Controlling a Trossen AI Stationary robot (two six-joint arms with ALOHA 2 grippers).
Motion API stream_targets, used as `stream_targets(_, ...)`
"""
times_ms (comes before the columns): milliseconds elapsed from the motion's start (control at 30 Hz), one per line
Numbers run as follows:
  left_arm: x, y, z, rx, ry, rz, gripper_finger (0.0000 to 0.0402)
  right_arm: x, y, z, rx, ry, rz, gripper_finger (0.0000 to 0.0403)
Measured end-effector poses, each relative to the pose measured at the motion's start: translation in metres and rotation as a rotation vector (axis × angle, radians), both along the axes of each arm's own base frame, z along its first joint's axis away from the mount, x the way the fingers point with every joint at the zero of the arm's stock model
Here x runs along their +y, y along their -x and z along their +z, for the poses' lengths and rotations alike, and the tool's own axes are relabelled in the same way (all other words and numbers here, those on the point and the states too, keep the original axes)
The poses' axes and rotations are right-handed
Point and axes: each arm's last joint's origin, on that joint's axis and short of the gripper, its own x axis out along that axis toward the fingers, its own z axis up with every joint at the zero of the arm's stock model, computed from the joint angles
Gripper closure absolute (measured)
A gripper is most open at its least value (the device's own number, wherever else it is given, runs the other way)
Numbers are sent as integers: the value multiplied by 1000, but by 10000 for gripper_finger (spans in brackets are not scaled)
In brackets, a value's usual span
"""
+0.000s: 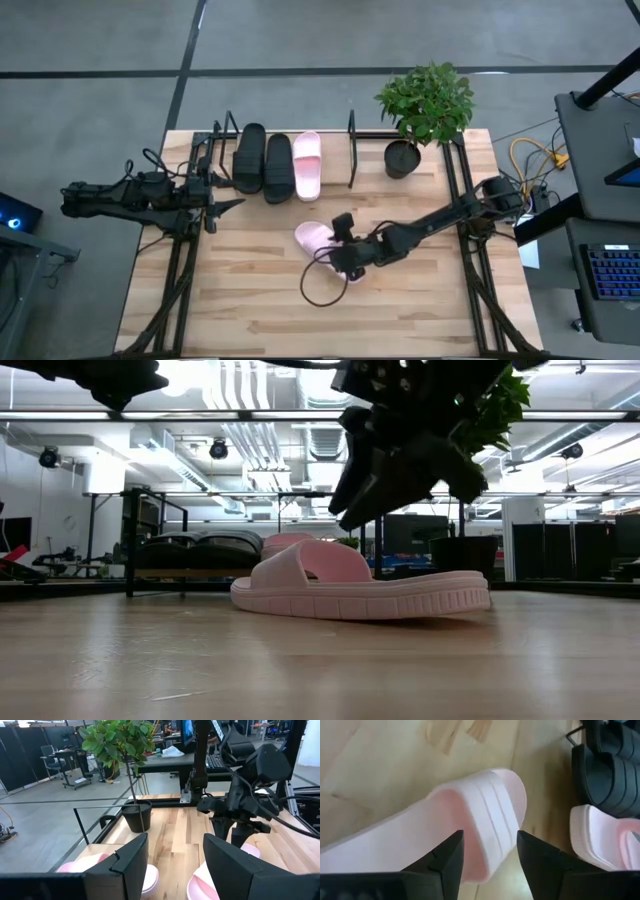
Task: Pick and place slides into the shelf
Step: Put the pink slipper on the shelf
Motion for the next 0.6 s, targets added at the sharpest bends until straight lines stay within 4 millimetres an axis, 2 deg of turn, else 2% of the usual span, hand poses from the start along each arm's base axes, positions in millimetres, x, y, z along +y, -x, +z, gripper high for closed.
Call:
stream_targets(300,0,0,0,1,0,0,226,-6,8,-26,-76,35,60,232)
stream_targets(600,0,0,0,1,0,0,226,-22,6,-32,-99,72,60,239)
